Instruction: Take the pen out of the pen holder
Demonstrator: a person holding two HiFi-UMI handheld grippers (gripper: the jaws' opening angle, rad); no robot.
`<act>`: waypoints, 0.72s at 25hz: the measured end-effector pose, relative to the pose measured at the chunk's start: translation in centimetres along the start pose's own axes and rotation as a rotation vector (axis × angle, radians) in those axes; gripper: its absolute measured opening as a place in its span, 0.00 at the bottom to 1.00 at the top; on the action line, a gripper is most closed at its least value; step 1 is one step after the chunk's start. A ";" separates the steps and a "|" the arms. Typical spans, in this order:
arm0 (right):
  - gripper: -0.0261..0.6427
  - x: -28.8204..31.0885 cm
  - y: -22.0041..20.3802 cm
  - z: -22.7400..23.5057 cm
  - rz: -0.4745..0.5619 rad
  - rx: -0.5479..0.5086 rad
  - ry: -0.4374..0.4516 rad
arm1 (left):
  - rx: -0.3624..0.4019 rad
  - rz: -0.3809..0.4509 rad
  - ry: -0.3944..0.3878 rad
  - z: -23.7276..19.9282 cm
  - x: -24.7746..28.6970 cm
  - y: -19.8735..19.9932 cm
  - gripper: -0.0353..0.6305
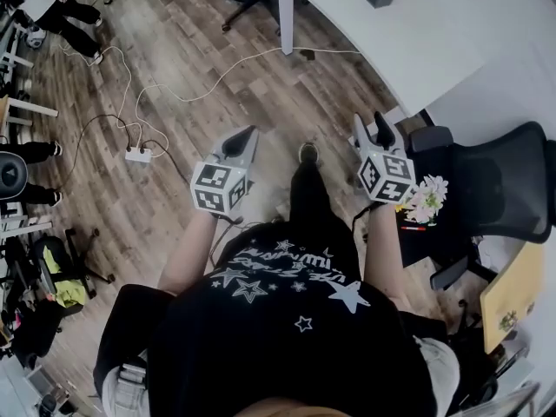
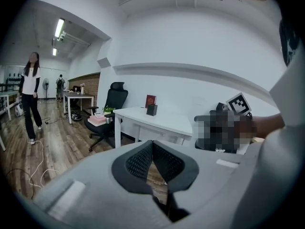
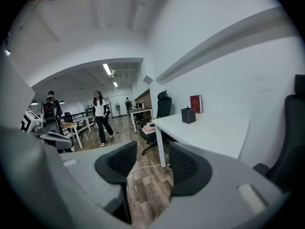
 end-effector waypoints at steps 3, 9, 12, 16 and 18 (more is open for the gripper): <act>0.36 4.4 2.7 2.8 0.006 0.018 0.004 | 0.002 -0.004 0.020 -2.2 3.8 3.0 0.07; 0.36 11.9 9.3 9.3 0.016 0.028 -0.004 | 0.001 -0.011 0.035 -4.9 11.9 10.2 0.07; 0.36 15.0 13.0 12.6 0.020 0.028 -0.010 | 0.001 -0.009 0.030 -5.6 15.5 14.1 0.07; 0.36 18.7 17.4 16.6 0.037 0.025 -0.020 | 0.018 -0.010 0.022 -6.4 20.5 18.6 0.07; 0.36 20.3 19.0 18.2 0.042 0.025 -0.018 | 0.022 -0.008 0.021 -6.5 22.7 20.5 0.07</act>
Point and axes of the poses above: the fingertips, and each gripper's own axes: x forward along the fingers, z to its right, y out of its top, the point moved 1 cm from there along -x, backward along the fingers, and after that the axes turned 15 degrees about -z, right-handed, at the moved point
